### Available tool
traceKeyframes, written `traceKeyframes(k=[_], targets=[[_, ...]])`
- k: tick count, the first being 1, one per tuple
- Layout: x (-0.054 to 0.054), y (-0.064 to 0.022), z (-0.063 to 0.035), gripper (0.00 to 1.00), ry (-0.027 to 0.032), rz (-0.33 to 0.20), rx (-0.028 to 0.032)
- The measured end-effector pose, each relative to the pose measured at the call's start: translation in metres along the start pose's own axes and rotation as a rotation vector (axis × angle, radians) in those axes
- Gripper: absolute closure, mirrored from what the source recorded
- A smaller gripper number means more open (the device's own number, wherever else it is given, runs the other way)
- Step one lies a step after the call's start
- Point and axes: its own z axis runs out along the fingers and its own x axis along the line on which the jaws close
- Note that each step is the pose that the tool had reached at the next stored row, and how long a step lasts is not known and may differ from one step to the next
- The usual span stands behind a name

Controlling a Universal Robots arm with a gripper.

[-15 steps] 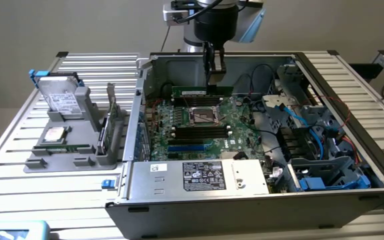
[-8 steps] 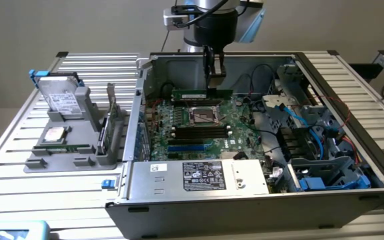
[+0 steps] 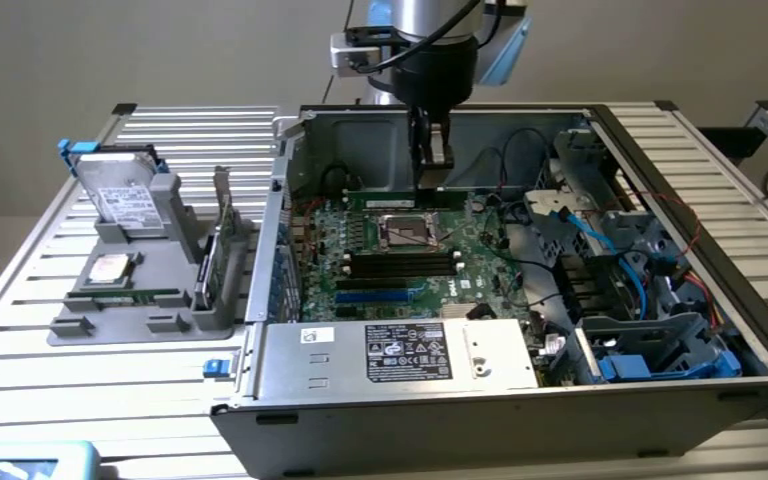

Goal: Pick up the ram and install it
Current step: 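Insert the ram into the slot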

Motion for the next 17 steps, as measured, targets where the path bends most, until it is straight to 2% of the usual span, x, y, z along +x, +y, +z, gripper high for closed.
traceKeyframes(k=[17], targets=[[0.001, 0.0002, 0.0259, 0.87, -0.0006, -0.025, 0.0012]])
